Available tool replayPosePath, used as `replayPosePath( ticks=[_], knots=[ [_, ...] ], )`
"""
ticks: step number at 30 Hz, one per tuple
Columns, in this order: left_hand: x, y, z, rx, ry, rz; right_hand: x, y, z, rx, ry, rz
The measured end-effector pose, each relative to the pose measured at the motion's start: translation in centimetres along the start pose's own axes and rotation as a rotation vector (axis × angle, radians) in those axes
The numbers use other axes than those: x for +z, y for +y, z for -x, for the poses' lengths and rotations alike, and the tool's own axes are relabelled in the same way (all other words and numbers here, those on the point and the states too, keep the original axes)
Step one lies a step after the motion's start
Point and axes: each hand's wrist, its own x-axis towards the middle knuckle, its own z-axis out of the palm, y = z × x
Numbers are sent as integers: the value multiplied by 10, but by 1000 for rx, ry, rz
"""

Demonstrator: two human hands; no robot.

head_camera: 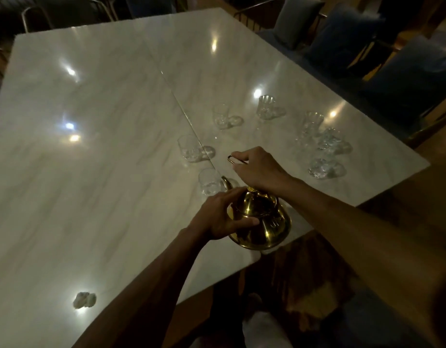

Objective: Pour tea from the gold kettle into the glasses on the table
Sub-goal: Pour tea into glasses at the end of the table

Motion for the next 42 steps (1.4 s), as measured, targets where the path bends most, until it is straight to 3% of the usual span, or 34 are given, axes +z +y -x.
replayPosePath(
  ticks=[12,42],
  knots=[
    [-20,-29,-9,-131,-69,65,20,-24,-41,17,-66,42],
    [-33,-45,-18,-261,-106,197,33,-34,-94,156,-230,-53]
  ],
)
